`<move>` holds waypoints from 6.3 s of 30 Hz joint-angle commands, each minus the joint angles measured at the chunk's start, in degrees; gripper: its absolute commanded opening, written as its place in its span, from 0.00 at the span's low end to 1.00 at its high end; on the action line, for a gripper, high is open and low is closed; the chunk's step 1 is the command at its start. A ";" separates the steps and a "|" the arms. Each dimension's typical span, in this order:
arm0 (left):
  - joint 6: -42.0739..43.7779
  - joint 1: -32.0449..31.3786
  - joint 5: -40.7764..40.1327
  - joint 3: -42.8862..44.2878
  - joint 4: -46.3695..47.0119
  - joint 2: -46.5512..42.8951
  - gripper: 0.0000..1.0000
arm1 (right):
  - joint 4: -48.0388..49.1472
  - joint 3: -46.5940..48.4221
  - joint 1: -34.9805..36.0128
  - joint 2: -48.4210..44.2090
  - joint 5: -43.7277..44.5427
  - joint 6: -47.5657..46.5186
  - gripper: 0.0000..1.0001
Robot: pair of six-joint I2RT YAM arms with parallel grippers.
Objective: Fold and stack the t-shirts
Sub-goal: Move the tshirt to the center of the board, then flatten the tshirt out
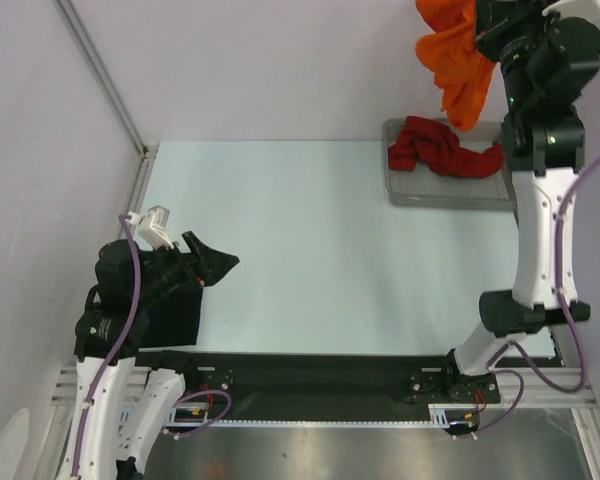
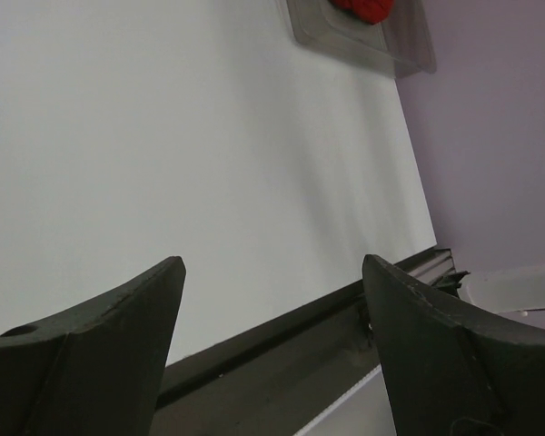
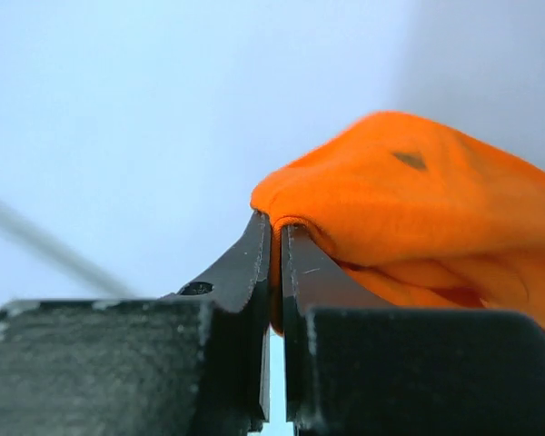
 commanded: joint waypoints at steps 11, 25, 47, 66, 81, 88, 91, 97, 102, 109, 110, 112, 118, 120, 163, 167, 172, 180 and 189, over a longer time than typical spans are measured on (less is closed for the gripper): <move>-6.44 -0.13 6.36 5.32 -3.73 -2.87 0.99 | -3.60 -57.81 20.96 -36.63 -20.58 9.25 0.79; -16.28 -22.64 -4.25 -13.56 7.50 -0.78 0.85 | -26.99 -92.74 21.59 -57.13 -24.92 7.68 1.00; -21.92 -47.68 -12.72 -22.19 32.83 37.38 0.79 | -8.54 -113.05 22.29 -47.12 -26.41 11.90 0.56; -14.97 -39.69 -10.34 -20.34 32.41 44.70 0.00 | -6.74 -108.67 22.73 -34.54 -20.10 8.74 0.16; 6.12 -19.13 -19.66 14.09 0.15 25.88 0.00 | -32.60 -68.37 19.40 -40.16 16.91 -10.76 0.00; 9.99 -17.45 -26.86 29.92 -8.21 20.97 0.00 | -34.98 -55.50 19.22 -49.98 23.42 -17.27 0.00; 9.47 -17.44 -33.96 30.99 -10.59 14.57 0.00 | -37.62 -54.26 19.13 -53.86 25.53 -17.20 0.00; 6.84 -17.44 -32.59 26.52 -8.22 3.03 0.00 | -38.51 -49.96 19.21 -61.52 21.94 -13.95 0.00; 6.04 -17.44 -31.00 20.98 -8.21 -0.32 0.00 | -32.10 -52.57 19.21 -62.93 17.71 -13.67 0.00; 5.25 -17.44 -32.57 16.05 -3.74 11.53 0.00 | -19.28 -58.99 19.04 -50.29 16.84 -16.13 0.00; 5.42 -17.44 -33.19 15.87 -2.60 13.20 0.00 | -15.78 -59.79 18.95 -48.18 16.22 -16.75 0.00; 6.82 -17.18 -33.29 14.65 2.58 18.12 0.01 | -13.29 -61.28 17.91 -41.97 15.34 -17.28 0.00; 8.41 -12.70 -28.20 19.63 5.67 32.00 0.00 | -11.08 -58.75 11.31 -27.52 8.84 -16.76 0.00; 8.94 -11.30 -26.01 22.10 4.09 33.60 0.00 | -13.97 -55.94 9.55 -24.53 7.00 -17.27 0.00; -2.32 -28.68 -6.47 -6.81 19.99 37.96 0.74 | -28.83 -62.83 13.06 -25.36 -2.14 -16.59 0.79; -0.20 -32.47 -10.34 -1.27 21.31 47.83 0.75 | -29.72 -73.02 12.36 -34.08 -3.73 -11.31 0.79; 1.02 -33.44 -14.99 4.43 25.09 59.60 0.76 | -31.29 -79.91 7.88 -41.04 -9.69 -9.55 0.78; 2.70 -35.73 -11.49 14.81 25.79 77.80 0.65 | -34.28 -80.27 6.47 -43.59 -9.72 -10.77 0.78; 2.78 -33.36 -13.59 17.09 27.30 79.58 0.00 | -30.87 -81.68 5.95 -38.34 -9.10 -10.34 0.78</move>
